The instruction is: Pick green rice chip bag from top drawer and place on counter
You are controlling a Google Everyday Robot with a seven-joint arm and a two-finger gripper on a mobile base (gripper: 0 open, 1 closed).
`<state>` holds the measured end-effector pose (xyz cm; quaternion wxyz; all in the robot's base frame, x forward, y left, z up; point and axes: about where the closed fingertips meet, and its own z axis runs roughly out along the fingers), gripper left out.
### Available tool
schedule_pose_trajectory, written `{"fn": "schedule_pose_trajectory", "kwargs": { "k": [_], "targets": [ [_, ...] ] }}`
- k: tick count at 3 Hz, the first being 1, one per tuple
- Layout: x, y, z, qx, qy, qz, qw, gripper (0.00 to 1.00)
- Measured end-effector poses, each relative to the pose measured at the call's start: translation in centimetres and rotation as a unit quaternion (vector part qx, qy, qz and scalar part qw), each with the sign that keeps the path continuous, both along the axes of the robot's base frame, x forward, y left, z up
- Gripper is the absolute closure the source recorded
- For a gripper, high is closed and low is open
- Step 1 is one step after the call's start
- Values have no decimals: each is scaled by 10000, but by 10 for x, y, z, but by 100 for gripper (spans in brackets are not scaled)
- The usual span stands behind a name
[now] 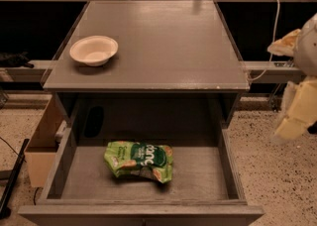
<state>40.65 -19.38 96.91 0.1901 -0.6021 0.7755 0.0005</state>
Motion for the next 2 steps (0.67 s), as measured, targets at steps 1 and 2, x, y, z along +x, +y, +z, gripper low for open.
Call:
{"fn": "schedule_pose_trajectory", "kwargs": {
  "k": [1,2],
  "targets": [
    [-44,34,-29,922,104,61,9957,0],
    [-62,60,-47,1657,155,219,9858,0]
  ]
}}
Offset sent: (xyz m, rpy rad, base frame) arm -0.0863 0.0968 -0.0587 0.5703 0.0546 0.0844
